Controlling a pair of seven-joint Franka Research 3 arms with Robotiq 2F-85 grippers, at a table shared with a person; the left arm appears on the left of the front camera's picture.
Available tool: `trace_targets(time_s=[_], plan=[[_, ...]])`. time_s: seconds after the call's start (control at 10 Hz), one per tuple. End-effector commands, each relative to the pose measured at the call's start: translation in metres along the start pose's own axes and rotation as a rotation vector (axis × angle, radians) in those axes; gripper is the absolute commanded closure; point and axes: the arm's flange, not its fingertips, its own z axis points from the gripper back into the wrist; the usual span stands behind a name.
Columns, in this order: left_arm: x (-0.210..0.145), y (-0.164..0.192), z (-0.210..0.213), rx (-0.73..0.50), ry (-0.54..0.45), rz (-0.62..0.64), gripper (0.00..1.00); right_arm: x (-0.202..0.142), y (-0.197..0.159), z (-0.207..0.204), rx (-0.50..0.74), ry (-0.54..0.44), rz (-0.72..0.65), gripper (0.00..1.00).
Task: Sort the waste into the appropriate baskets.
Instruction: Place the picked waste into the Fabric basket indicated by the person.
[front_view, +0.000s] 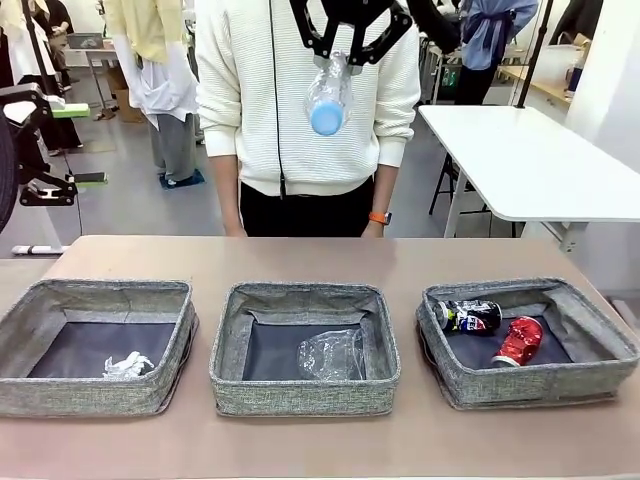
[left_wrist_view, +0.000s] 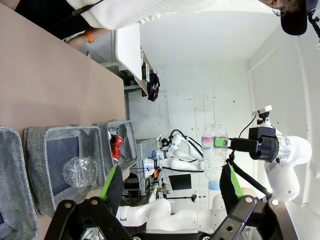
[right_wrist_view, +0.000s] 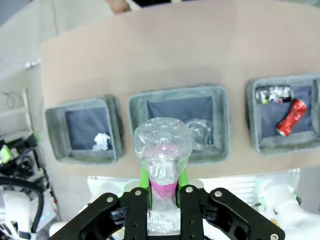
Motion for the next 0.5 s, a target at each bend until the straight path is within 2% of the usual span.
trace_targets(time_s=[0.0, 0.4], plan=[[-0.0023, -0.0027, -0.0008, -0.012, -0.007, 0.004, 0.0, -0.001, -0.0008, -0.0007, -0.002, -0.012, 0.008, 0.78], [-0.0023, -0.0027, -0.0008, -0.012, -0.007, 0.004, 0.0, -0.001, -0.0008, -0.0007, -0.002, -0.012, 0.008, 0.78]])
